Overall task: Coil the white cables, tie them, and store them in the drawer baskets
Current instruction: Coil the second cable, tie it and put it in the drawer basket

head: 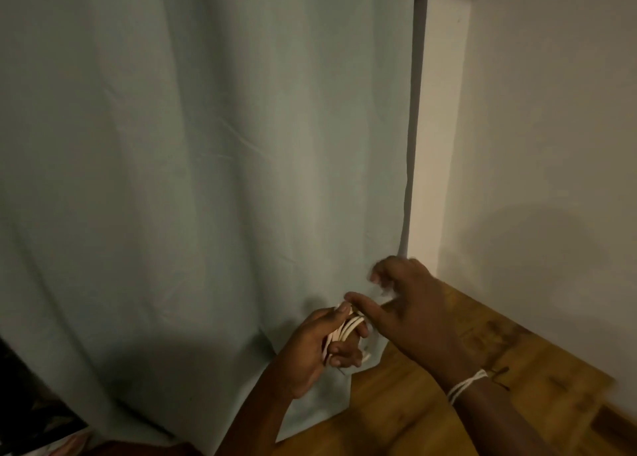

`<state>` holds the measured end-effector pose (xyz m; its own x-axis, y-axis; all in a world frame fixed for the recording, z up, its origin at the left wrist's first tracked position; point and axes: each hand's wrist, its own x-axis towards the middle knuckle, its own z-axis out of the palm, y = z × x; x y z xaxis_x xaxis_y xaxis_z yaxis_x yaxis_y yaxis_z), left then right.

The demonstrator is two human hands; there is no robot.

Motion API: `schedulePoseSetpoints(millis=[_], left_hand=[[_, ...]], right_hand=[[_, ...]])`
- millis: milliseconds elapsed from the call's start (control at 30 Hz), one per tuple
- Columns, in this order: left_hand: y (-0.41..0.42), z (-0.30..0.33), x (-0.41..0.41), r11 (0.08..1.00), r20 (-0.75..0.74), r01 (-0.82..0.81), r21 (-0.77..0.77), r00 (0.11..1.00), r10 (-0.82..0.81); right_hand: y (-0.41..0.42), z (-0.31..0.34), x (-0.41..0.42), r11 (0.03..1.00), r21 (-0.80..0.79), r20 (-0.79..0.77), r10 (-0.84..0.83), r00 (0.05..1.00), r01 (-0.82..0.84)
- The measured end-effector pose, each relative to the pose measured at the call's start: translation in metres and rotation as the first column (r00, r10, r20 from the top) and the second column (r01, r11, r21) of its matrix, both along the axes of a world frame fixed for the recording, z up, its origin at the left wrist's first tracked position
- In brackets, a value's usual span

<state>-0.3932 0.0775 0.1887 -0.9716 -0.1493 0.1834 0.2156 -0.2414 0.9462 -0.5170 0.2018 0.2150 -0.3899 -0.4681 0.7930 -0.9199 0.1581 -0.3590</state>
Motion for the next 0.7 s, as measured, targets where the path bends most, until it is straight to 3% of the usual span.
schedulePoseSetpoints(millis=[67, 133, 200, 267, 367, 467, 533, 633, 667, 700], left_hand=[[0.003, 0.000, 0.000, 0.994, -0.023, 0.103, 0.035, 0.995, -0.102], [0.005, -0.004, -0.002, 0.983, -0.035, 0.163, 0.084, 0.986, -0.160], [0.006, -0.006, -0.005, 0.974, -0.039, 0.181, 0.138, 0.983, -0.177], [0.005, -0.006, -0.007, 0.978, -0.045, 0.119, 0.169, 0.993, -0.113], [0.006, -0.001, -0.012, 0.985, -0.006, -0.090, 0.145, 0.996, 0.092], [0.016, 0.006, -0.015, 0.930, 0.075, -0.353, -0.105, 0.930, 0.361], [0.021, 0.005, -0.019, 0.820, 0.046, -0.517, -0.243, 0.839, 0.543], [0.025, -0.009, -0.026, 0.536, -0.169, -0.743, -0.400, 0.635, 0.754], [0.026, -0.011, -0.028, 0.511, -0.193, -0.771, -0.380, 0.606, 0.772], [0.029, -0.013, -0.030, 0.556, -0.160, -0.759, -0.338, 0.629, 0.761]], right_hand=[[-0.011, -0.012, 0.003, 0.967, -0.045, 0.091, 0.256, 0.962, -0.252], [-0.015, -0.017, 0.010, 0.862, -0.158, 0.368, 0.504, 0.781, -0.482], [-0.014, -0.016, 0.019, 0.828, -0.285, 0.615, 0.544, 0.570, -0.483], [-0.014, -0.019, 0.024, 0.877, -0.281, 0.716, 0.462, 0.523, -0.390], [-0.022, -0.029, 0.032, 0.916, -0.312, 0.753, 0.401, 0.521, -0.254], [-0.038, -0.039, 0.039, 0.916, -0.393, 0.691, 0.357, 0.629, -0.088], [-0.044, -0.040, 0.040, 0.903, -0.425, 0.625, 0.342, 0.702, -0.062], [-0.046, -0.042, 0.035, 0.893, -0.446, 0.516, 0.306, 0.800, -0.055], [-0.045, -0.043, 0.034, 0.888, -0.457, 0.496, 0.299, 0.815, -0.048], [-0.042, -0.045, 0.033, 0.884, -0.466, 0.490, 0.281, 0.825, -0.024]])
